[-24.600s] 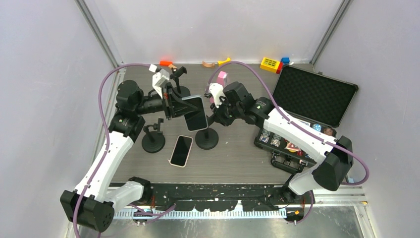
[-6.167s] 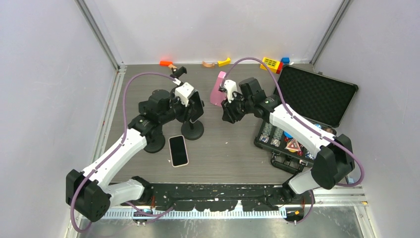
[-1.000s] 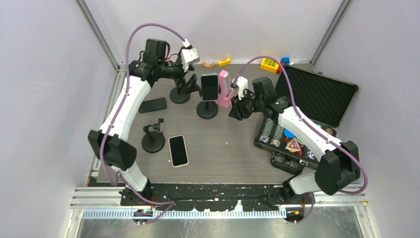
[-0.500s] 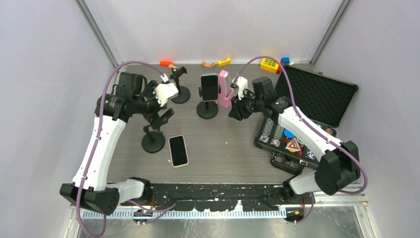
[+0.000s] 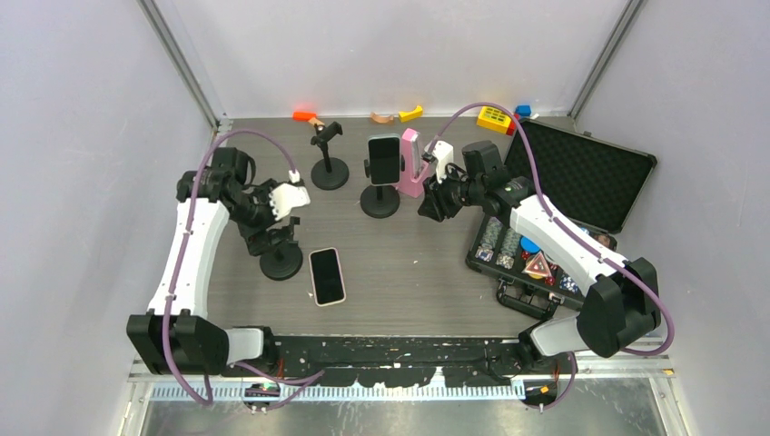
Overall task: Place the phone on the phone stand
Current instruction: Move the phone stand with the phone to the center of the board, then pick up the phone stand at the center of the board.
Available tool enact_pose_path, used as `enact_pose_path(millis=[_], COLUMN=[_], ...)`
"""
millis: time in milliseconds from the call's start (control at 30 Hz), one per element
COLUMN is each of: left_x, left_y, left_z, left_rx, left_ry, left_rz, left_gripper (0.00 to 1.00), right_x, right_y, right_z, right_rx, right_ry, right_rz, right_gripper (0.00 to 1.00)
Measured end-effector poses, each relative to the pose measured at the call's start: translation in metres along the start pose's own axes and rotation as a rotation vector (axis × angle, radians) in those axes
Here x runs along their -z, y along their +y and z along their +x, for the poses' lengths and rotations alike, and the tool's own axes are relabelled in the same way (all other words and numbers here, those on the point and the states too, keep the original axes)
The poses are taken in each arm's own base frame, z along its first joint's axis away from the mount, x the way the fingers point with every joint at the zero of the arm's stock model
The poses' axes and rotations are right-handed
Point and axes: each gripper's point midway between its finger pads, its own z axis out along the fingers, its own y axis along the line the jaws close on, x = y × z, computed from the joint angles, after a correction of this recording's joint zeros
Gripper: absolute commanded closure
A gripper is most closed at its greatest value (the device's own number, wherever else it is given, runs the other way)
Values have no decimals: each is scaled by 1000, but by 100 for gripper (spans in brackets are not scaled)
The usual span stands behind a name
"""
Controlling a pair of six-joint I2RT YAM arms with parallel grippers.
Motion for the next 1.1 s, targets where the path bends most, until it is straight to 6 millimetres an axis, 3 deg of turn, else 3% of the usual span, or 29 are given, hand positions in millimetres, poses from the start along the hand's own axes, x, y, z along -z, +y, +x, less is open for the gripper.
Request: enact_pose_path(millis=[267,567,633,900,1100], left_x=[-40,-52,-52,-29,11], left_y=[-9,1,4,13,25], left_z=[17,11,10,-8,-46], left_rx=[-38,-57,-60,-74,-134], left_ry=[14,-41,-44,-71,-181], left_rz=[66,12,3,4,-44], left_gripper=[38,75,79,100,100], right_x=[0,0,0,0,1], right_y=[0,0,0,0,-1], right_z=[0,0,0,0,0], right_rx=[0,-1,-1,-2,-5], right_ry=[0,0,0,-1,-2], right_rz=[-1,-2,-2,-5,-3], right_gripper=[60,60,60,60,60])
